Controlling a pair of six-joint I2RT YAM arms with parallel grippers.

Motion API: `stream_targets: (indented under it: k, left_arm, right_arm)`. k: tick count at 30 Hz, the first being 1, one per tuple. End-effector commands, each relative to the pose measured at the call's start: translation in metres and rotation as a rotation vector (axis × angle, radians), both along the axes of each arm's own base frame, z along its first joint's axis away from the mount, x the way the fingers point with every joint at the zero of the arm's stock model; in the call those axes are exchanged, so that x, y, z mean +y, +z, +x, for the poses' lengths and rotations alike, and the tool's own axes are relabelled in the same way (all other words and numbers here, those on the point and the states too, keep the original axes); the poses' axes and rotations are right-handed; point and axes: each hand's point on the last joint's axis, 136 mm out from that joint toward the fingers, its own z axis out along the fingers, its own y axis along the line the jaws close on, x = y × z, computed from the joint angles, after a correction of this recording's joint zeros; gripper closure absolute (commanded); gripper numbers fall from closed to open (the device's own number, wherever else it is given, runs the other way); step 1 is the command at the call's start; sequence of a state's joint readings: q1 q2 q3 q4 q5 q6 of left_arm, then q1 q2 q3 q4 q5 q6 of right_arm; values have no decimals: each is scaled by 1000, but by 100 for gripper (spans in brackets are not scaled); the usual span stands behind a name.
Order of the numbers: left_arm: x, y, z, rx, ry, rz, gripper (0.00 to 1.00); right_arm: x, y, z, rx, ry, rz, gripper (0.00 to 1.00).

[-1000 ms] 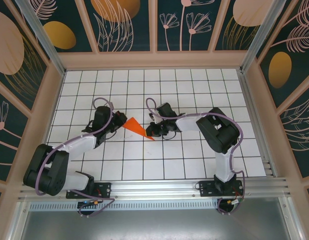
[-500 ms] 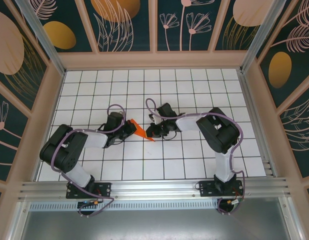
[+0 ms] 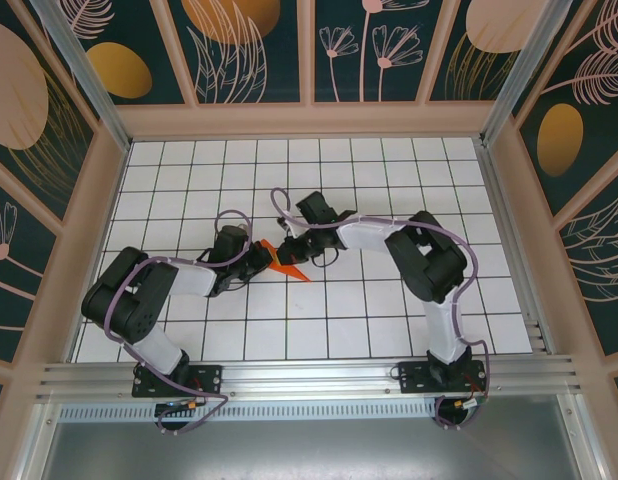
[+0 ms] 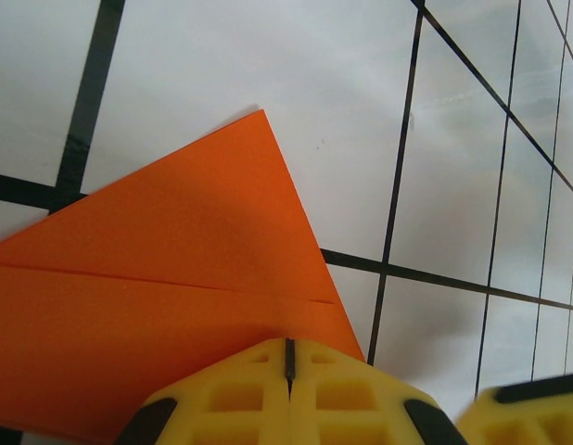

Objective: Fold a paper plane with a square sheet of paper (pick it up from the middle)
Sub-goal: Fold the wing for the fifth time at the center of the table.

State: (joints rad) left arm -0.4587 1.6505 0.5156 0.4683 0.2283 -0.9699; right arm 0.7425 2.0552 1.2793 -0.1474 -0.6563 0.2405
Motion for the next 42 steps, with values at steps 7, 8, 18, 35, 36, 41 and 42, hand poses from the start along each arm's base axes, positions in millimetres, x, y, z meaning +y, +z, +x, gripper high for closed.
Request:
stream_targets:
  k: [7, 8, 18, 35, 36, 41, 42]
  left_arm:
    - [15, -31, -13, 85, 23, 99, 100]
    - [17, -33, -14, 92, 30, 105, 100]
    - [31, -46, -23, 148, 68, 168, 100]
    - [28, -42, -17, 141, 60, 168, 100]
    - [27, -41, -16, 138, 58, 170, 100]
    - [22, -31, -7, 115, 42, 166, 100]
    - [20, -28, -5, 107, 36, 163, 100]
  right_arm:
    - [-22, -44, -8, 27, 15, -153, 100]
    - [-24, -46, -9, 31, 17, -158, 100]
    - [-56, -41, -47, 53, 55, -128, 100]
    - [-113, -58, -80, 129, -64, -175, 100]
    - [-116, -59, -81, 128, -70, -183, 100]
    - [-116, -45, -72, 75, -96, -174, 100]
    - [-114, -38, -67, 52, -107, -164, 100]
